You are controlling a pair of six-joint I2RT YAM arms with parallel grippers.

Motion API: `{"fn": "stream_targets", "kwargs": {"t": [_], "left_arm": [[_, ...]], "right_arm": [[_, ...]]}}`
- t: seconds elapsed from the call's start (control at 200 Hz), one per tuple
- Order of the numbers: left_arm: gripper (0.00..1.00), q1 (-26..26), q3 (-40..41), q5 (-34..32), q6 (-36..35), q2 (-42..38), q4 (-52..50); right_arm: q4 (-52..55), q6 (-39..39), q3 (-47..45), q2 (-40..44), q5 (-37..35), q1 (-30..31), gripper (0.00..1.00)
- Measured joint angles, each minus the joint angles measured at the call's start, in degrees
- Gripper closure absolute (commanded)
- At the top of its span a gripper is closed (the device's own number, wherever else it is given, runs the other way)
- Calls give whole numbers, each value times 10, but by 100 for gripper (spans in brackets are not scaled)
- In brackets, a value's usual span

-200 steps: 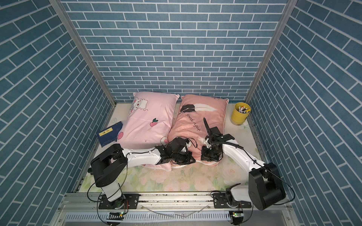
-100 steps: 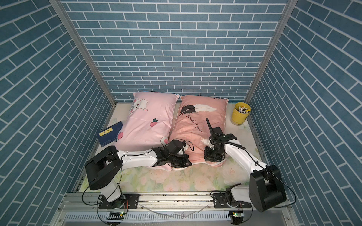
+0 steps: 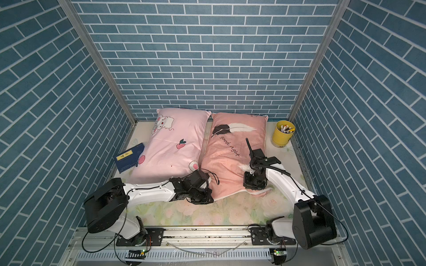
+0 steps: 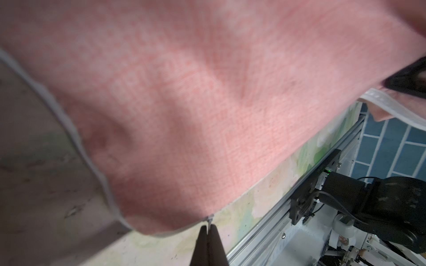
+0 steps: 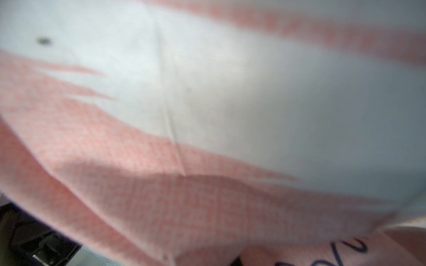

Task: Zip up pillowcases
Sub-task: Place the pillowcase at the center of the board, then adjust the pillowcase at the center of the board.

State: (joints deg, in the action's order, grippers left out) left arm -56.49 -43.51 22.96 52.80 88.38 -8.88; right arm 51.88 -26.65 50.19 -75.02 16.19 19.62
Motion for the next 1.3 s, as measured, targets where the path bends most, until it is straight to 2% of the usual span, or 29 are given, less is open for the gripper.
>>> {"fn": "stream_targets", "kwargs": {"t": [0.365,0.41,0.455,0.5,0.57,0.645,0.775,0.925,1.125,1.3], "left_arm": [[100,1,0,-25,-13,-30,-43],[90,1,-4,-29,-19,-35,-52],[69,1,-12,-35,-27,-40,-66],[54,1,-27,-41,-37,-50,-87],[44,3,-63,-54,-61,-71,-130],[36,11,-111,-70,-87,-99,-170],[31,55,-176,-96,-131,-159,-216],[29,169,-173,-135,-176,-206,-239],[27,294,-142,-203,-222,-199,-236],[27,343,-97,-218,-235,-169,-197]], "right_arm": [[3,2,0,29,-6,-15,100],[3,6,1,37,0,-15,86],[7,11,5,47,5,-16,68],[20,20,21,58,6,-17,50],[46,35,73,69,1,-19,34],[64,56,144,71,-11,-21,25],[56,72,218,66,-42,-35,20],[10,75,219,2,-57,-77,18],[-98,77,191,-107,-65,-122,17],[-167,81,178,-163,-66,-132,18]]}}
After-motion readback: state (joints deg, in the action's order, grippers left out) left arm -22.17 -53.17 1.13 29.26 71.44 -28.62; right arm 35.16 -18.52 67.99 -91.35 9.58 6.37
